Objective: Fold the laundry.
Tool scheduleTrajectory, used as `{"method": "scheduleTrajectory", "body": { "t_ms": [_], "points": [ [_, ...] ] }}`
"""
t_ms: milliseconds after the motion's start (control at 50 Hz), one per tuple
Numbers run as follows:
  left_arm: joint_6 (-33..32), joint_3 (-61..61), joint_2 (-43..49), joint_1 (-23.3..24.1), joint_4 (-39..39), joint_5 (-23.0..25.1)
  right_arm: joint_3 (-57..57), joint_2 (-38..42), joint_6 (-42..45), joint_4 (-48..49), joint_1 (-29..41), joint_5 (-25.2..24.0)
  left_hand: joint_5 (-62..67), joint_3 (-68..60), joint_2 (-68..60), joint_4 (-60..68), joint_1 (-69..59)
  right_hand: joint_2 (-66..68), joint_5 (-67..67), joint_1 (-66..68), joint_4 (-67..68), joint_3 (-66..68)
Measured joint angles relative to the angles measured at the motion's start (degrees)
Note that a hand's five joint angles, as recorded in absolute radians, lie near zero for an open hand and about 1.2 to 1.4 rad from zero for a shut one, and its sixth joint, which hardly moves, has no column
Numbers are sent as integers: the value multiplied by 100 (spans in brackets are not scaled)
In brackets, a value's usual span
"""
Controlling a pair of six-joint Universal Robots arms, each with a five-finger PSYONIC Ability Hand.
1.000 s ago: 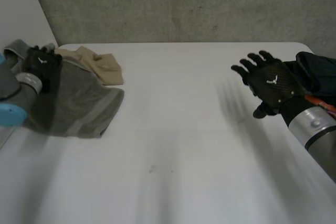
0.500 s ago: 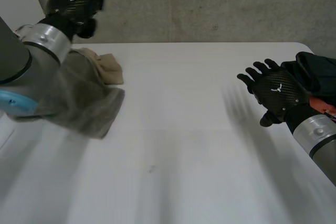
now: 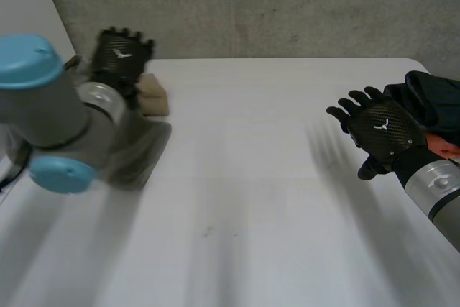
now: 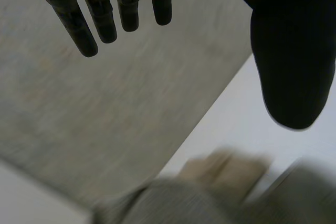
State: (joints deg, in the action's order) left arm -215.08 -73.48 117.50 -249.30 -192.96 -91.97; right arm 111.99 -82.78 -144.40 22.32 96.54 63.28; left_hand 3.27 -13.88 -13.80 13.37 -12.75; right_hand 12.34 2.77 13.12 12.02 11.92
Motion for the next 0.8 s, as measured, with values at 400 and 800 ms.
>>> {"method": "scheduleTrajectory", "body": {
  "t_ms": [400,800],
  "points": [
    [-1904,1431,2232,-1731,-20,1757,40,90,18,0,56,5,5242,-5364,-5410,5464,-5263,0,0,0,0,0],
    [2645,145,-1259,521,508,1606,-4,-42,-18,-237,18,112,5242,-5429,-5474,5526,-5263,0,0,0,0,0]
  ]
}}
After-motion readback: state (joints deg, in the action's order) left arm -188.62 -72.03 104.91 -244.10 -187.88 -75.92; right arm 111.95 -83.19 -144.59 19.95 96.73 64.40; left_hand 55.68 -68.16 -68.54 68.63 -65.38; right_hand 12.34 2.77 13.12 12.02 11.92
